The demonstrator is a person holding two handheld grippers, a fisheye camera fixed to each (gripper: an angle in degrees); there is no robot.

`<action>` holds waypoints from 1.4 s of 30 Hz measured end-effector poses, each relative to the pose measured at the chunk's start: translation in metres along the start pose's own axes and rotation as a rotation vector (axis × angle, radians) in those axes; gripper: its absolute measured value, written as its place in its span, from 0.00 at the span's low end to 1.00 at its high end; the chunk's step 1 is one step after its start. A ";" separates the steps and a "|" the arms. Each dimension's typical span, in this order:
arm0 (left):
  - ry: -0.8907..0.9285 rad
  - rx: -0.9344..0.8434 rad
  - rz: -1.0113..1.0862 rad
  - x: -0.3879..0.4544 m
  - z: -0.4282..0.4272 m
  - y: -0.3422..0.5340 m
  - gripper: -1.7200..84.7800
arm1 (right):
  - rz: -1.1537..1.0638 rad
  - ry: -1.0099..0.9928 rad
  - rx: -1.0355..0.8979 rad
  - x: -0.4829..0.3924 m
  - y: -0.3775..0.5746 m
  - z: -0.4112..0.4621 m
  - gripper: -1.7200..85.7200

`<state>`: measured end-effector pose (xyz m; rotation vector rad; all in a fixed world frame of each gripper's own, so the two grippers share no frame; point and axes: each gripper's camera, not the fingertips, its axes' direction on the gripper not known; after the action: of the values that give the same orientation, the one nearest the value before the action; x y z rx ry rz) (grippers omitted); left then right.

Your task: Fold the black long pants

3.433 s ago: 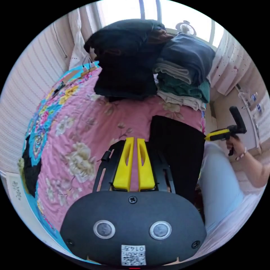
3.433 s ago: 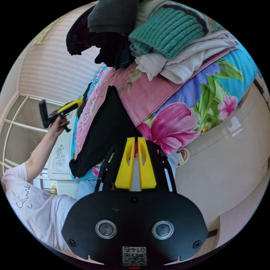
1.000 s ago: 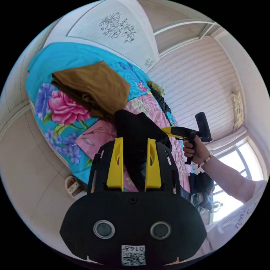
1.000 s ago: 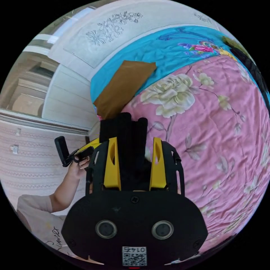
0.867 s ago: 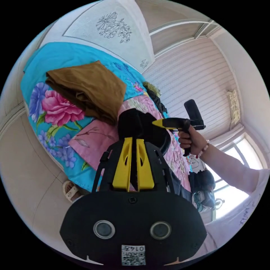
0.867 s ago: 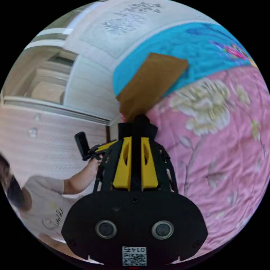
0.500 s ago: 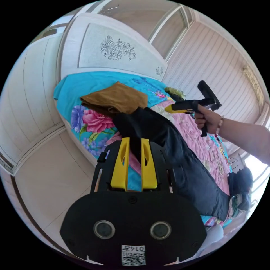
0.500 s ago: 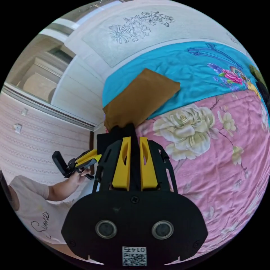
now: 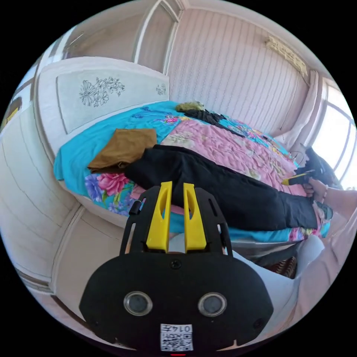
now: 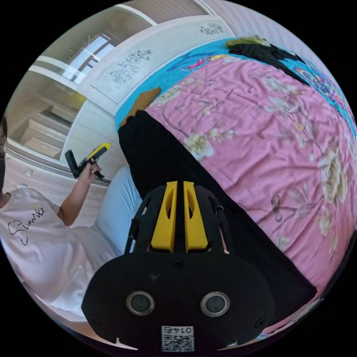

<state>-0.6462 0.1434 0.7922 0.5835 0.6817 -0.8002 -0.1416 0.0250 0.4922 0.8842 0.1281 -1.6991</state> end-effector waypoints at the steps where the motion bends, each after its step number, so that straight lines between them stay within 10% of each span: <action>1: -0.022 -0.003 0.021 0.003 0.003 -0.008 0.08 | -0.014 0.021 -0.002 -0.004 0.002 -0.002 0.06; 14: -0.029 -0.384 0.040 -0.002 0.132 -0.125 0.15 | -0.165 0.264 -0.222 -0.066 -0.067 0.059 0.07; 29: -0.020 -0.127 0.269 0.095 0.094 -0.167 0.01 | -0.169 0.232 -0.099 -0.063 -0.033 -0.063 0.02; 35: -0.059 -0.381 0.133 0.114 0.177 -0.172 0.07 | -0.056 0.280 -0.158 -0.028 -0.022 -0.064 0.04; 42: -0.059 -0.245 0.047 0.121 0.123 -0.171 0.07 | 0.189 0.223 0.198 0.025 0.123 -0.228 0.08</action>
<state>-0.6808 -0.0927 0.7462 0.3509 0.6975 -0.6753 0.0744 0.0810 0.3584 1.1952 0.0241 -1.4511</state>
